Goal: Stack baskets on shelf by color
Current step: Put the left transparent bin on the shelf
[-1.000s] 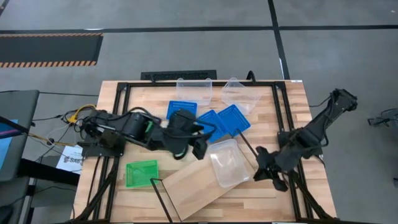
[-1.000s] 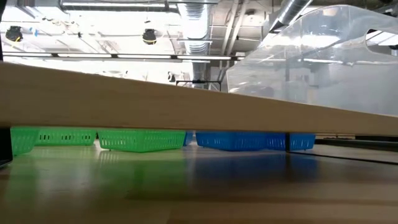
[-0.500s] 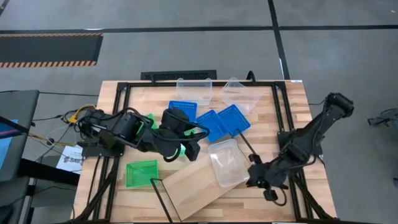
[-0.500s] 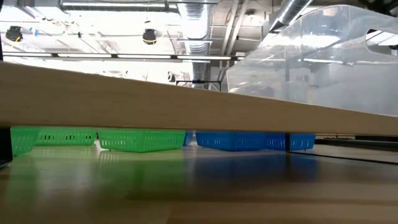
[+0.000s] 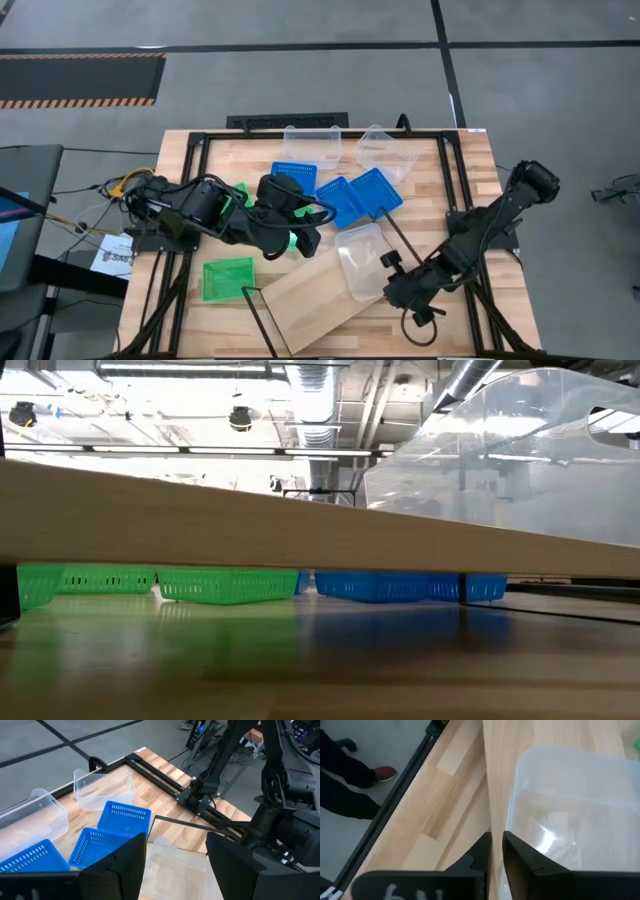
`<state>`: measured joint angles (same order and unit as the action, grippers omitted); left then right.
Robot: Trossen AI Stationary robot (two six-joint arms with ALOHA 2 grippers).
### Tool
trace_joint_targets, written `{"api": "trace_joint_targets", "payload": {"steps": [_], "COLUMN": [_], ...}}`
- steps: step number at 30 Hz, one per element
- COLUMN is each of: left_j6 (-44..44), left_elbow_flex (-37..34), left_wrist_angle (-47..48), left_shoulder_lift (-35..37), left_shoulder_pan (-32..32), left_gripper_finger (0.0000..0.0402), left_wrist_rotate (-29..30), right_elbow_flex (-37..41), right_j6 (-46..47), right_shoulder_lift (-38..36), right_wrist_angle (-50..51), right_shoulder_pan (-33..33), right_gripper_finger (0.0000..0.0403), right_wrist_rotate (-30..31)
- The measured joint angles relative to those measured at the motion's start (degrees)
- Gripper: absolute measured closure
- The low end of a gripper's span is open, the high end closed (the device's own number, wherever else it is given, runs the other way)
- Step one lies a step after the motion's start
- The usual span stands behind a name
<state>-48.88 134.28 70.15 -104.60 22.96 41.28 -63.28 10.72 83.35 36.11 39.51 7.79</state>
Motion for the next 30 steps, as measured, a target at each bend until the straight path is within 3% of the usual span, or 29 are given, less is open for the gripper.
{"api": "trace_joint_targets", "payload": {"steps": [11,15,23,30], "left_j6": [-0.1,-0.9,-1.8,-1.9], "left_elbow_flex": [0.0,0.0,0.0,0.0], "left_wrist_angle": [2.1,3.1,4.2,4.2], "left_shoulder_lift": [0.0,0.0,0.0,0.0], "left_shoulder_pan": [0.0,0.0,0.0,0.0], "left_gripper_finger": [0.0207,0.0207,0.0207,0.0207], "left_wrist_rotate": [0.1,0.1,-0.2,-0.3], "right_elbow_flex": [-0.9,-1.0,-1.0,-0.9], "right_j6": [-0.3,-0.3,2.1,3.2], "right_shoulder_lift": [0.5,2.4,7.5,7.3], "right_wrist_angle": [1.9,2.5,2.5,5.9], "right_shoulder_pan": [-2.6,-2.9,-2.5,-2.2], "right_gripper_finger": [0.0212,0.0200,0.0232,0.0318], "right_wrist_rotate": [0.9,0.9,-0.4,0.3]}}
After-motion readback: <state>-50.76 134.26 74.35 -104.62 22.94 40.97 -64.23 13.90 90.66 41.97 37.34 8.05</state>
